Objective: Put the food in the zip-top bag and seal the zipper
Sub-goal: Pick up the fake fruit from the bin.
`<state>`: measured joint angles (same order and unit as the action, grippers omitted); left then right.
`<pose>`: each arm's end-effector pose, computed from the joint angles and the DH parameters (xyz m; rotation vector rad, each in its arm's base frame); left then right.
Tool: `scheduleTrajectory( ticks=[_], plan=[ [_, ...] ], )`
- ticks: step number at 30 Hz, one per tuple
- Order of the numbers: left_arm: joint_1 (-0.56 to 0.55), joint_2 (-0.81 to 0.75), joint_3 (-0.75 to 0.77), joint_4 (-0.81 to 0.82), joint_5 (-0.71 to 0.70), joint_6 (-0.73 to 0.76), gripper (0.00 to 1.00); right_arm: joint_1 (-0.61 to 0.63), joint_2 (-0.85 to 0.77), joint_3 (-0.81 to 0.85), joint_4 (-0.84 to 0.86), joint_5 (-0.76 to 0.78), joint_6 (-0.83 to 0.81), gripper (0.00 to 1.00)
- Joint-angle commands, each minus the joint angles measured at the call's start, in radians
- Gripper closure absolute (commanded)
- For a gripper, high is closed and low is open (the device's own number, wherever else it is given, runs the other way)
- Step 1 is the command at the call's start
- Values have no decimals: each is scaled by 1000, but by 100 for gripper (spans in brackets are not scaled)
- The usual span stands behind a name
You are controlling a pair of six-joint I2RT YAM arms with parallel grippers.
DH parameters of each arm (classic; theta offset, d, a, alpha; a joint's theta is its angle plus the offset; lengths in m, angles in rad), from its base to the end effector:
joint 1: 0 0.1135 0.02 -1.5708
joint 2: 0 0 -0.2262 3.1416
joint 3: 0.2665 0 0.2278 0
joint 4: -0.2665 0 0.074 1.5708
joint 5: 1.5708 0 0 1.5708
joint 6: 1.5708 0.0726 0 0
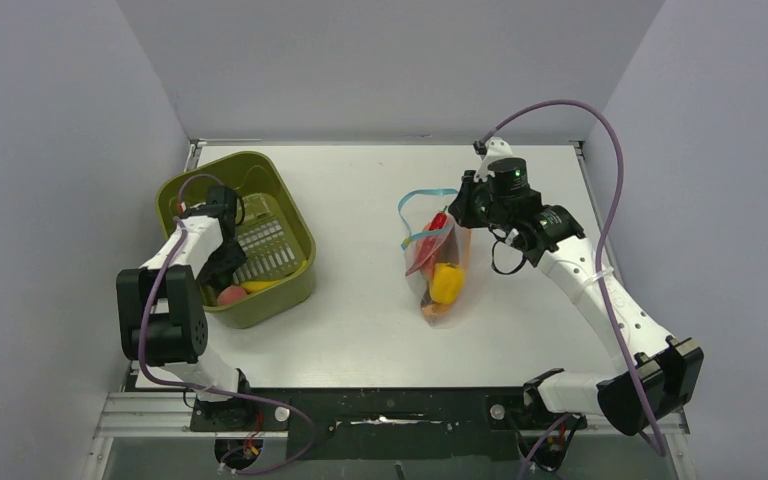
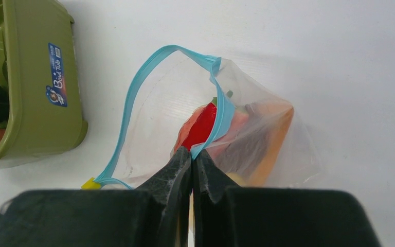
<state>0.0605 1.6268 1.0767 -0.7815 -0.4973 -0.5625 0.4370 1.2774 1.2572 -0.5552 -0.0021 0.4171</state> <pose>0.2814 0.0517 0.1417 -0.9160 2.5733 0.5900 0.2704 0.1265 0.3058 -0.0230 2.1881 0.4945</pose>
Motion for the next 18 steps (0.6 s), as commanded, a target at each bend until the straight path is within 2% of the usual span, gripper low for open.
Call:
scheduleTrajectory(
  ticks=[1, 9, 18],
  plan=[
    [-19, -58, 91, 11, 44, 10, 64, -6, -53, 22, 25, -27, 27, 100],
    [-66, -119, 200, -54, 34, -19, 65, 2, -86, 13, 15, -51, 71, 100],
    [-116, -163, 347, -75, 118, -48, 64, 7, -63, 35, 18, -77, 79, 100]
  ],
)
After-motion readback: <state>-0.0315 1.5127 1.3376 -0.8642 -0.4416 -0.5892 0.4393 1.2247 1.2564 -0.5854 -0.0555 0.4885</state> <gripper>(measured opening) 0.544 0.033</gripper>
